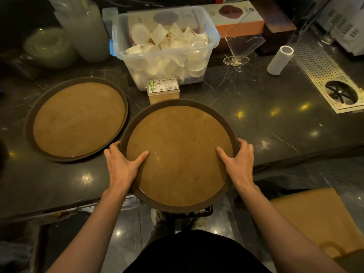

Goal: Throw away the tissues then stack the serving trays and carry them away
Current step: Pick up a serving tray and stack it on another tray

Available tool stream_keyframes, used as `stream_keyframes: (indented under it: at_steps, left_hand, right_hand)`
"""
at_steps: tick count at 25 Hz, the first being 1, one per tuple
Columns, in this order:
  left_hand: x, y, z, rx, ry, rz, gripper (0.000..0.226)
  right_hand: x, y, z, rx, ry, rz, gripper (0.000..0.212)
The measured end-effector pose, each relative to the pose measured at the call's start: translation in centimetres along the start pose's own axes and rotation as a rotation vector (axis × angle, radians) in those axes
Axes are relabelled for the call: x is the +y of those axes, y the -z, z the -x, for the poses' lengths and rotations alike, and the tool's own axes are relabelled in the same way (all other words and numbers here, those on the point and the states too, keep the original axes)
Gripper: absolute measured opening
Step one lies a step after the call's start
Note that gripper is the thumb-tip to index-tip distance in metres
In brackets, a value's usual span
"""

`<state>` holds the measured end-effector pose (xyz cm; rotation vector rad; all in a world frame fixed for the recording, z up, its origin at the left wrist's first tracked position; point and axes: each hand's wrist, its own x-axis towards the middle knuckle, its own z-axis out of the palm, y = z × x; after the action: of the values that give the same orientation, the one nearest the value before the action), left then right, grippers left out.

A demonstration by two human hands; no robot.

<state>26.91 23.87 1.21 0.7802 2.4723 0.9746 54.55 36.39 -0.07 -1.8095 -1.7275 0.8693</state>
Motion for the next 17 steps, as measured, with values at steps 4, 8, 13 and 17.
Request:
stream_keyframes:
  at_steps: [4, 8, 13, 17]
  left_hand:
    - [0.5, 1.6, 3.0, 0.121, 0.015, 0.044, 0.089]
    - [-0.8, 4.4, 6.2, 0.250, 0.088, 0.048, 0.091]
    - [-4.6, 9.8, 9.6, 0.361, 0.158, 0.078, 0.094]
    - [-8.7, 14.7, 12.2, 0.442, 0.203, 0.119, 0.095]
  right_hand:
    - [-1.0, 1.2, 0.6, 0.016, 0.097, -0.068, 0.070]
    - [-2.8, 0.5, 2.0, -0.056, 0.180, -0.093, 0.069]
    - [-6.0, -1.8, 6.2, -0.150, 0.278, -0.129, 0.070]
    - [-9.5, -4.1, 11.1, -0.190, 0.363, -0.115, 0.070]
